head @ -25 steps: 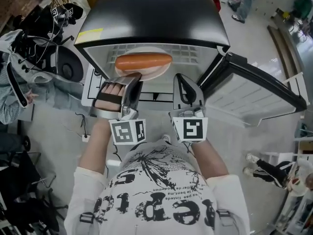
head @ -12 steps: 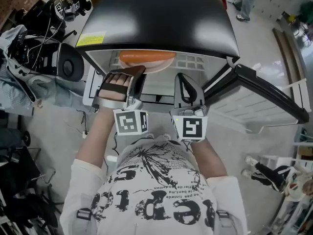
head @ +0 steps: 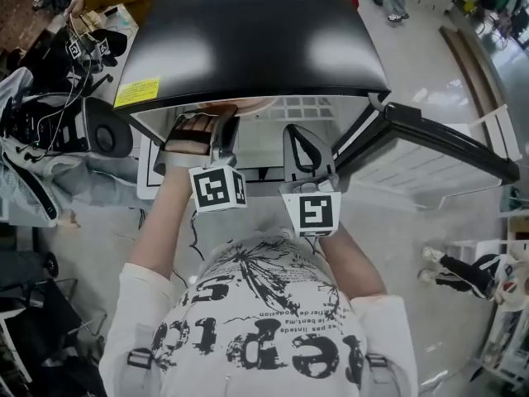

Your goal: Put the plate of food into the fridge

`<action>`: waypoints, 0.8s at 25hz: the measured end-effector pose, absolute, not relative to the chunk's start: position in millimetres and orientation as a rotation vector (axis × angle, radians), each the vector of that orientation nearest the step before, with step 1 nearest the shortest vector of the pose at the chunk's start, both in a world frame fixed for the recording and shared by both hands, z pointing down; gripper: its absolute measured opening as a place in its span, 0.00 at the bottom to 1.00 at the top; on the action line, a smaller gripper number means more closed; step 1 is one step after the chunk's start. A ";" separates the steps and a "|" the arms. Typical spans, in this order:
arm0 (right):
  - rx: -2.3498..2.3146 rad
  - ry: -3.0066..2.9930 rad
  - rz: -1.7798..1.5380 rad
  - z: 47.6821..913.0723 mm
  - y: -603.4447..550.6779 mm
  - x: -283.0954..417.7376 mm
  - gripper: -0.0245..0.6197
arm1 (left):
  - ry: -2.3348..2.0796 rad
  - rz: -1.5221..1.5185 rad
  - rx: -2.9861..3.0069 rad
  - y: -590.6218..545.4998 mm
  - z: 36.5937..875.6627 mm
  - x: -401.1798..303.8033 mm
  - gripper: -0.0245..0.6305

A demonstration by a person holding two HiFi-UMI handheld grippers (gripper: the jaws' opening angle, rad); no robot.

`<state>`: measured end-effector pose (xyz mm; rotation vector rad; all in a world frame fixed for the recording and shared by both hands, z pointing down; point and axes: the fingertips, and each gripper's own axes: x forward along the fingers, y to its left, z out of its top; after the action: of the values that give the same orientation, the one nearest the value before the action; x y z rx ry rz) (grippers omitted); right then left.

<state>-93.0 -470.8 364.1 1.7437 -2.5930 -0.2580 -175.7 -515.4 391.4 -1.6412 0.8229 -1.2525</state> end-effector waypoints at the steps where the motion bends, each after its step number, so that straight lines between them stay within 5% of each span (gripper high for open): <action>1: 1.757 -2.587 -0.248 363.8 -473.2 -91.5 0.04 | 0.816 -1.251 -1.641 -518.3 391.9 -174.6 0.10; 20: 1.810 -2.524 -0.190 362.6 -482.2 -88.6 0.04 | 0.660 -1.378 -1.657 -538.1 416.8 -171.6 0.10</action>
<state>-88.6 -482.2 362.6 1.8100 -2.5240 -0.1900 -171.6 -538.1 416.8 -1.6565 0.6601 -1.3778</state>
